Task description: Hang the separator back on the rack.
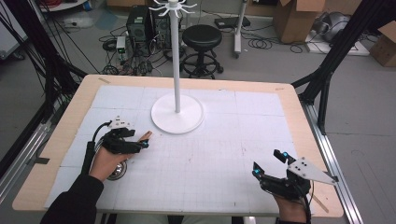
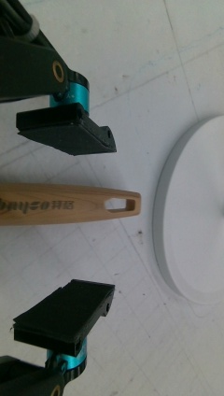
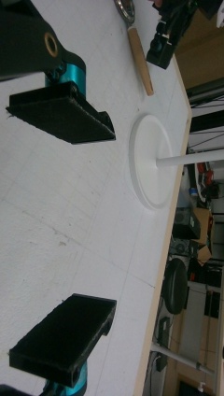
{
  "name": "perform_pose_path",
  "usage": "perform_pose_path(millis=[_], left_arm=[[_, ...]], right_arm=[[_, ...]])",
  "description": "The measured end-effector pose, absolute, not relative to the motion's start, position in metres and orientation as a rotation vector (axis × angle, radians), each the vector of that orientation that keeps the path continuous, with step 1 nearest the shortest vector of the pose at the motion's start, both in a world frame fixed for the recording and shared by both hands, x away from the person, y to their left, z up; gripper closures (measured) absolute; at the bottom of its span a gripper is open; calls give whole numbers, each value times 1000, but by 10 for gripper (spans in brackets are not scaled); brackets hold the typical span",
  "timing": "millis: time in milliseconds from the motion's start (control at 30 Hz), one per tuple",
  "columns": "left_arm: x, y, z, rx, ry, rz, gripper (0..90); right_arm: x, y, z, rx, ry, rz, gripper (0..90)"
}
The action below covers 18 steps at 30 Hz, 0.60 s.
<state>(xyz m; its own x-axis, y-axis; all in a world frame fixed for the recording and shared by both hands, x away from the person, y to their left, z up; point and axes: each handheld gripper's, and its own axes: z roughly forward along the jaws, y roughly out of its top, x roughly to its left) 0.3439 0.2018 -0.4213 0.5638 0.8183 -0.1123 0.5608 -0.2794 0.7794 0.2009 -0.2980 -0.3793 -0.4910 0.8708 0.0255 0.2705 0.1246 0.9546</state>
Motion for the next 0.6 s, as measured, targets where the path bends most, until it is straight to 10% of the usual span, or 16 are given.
perform_pose_path(millis=[600], left_arm=[[356, 200, -433, 2134, 1111, 369, 477]], right_arm=[[200, -299, -380, 1106, 1847, 1379, 147]])
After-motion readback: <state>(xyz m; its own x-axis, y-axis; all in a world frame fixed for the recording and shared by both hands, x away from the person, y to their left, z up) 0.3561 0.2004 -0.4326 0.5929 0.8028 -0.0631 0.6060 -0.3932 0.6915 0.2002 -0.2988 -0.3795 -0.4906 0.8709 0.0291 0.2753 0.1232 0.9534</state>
